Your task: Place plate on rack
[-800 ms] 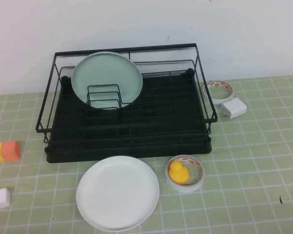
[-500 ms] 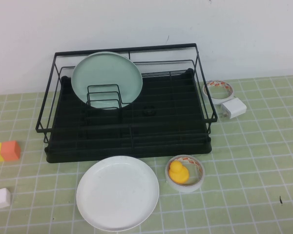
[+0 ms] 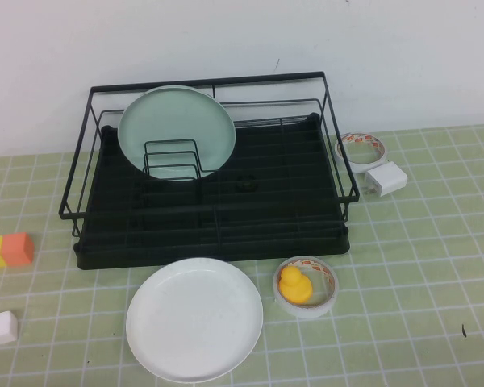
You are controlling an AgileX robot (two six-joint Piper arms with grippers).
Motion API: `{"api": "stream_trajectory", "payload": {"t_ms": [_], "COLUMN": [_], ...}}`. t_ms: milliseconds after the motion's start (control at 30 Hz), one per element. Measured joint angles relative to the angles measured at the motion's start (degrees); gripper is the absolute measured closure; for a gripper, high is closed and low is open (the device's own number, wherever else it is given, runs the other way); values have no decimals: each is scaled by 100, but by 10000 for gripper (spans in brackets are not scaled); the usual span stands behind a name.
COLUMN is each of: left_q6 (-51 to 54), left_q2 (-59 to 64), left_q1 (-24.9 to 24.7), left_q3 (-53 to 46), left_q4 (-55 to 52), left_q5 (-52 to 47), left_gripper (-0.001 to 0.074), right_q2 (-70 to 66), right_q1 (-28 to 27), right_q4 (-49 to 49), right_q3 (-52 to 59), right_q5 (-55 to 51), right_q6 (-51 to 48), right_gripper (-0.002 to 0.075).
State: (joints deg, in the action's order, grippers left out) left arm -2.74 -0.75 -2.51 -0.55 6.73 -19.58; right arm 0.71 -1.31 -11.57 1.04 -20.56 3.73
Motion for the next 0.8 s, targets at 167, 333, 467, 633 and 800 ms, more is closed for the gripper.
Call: {"api": "stream_trajectory", "payload": {"t_ms": [167, 333, 467, 633, 800], "left_q6": [0, 0, 0, 0, 0], "left_q2": [0, 0, 0, 0, 0], "left_q1": [0, 0, 0, 0, 0], "left_q3": [0, -11, -56, -56, -56], "left_q4": [0, 0, 0, 0, 0], "left_q5": [0, 48, 534, 1958, 3967], "left_gripper": [737, 737, 737, 737, 737], "right_q2": [0, 0, 0, 0, 0], "right_q1": [0, 0, 0, 0, 0], "right_q4": [0, 0, -25, -63, -114], "right_q3": [0, 0, 13, 58, 58], "right_q5": [0, 0, 148, 1415, 3454], "right_q6": [0, -13, -13, -17, -163], "right_gripper": [728, 728, 728, 728, 728]}}
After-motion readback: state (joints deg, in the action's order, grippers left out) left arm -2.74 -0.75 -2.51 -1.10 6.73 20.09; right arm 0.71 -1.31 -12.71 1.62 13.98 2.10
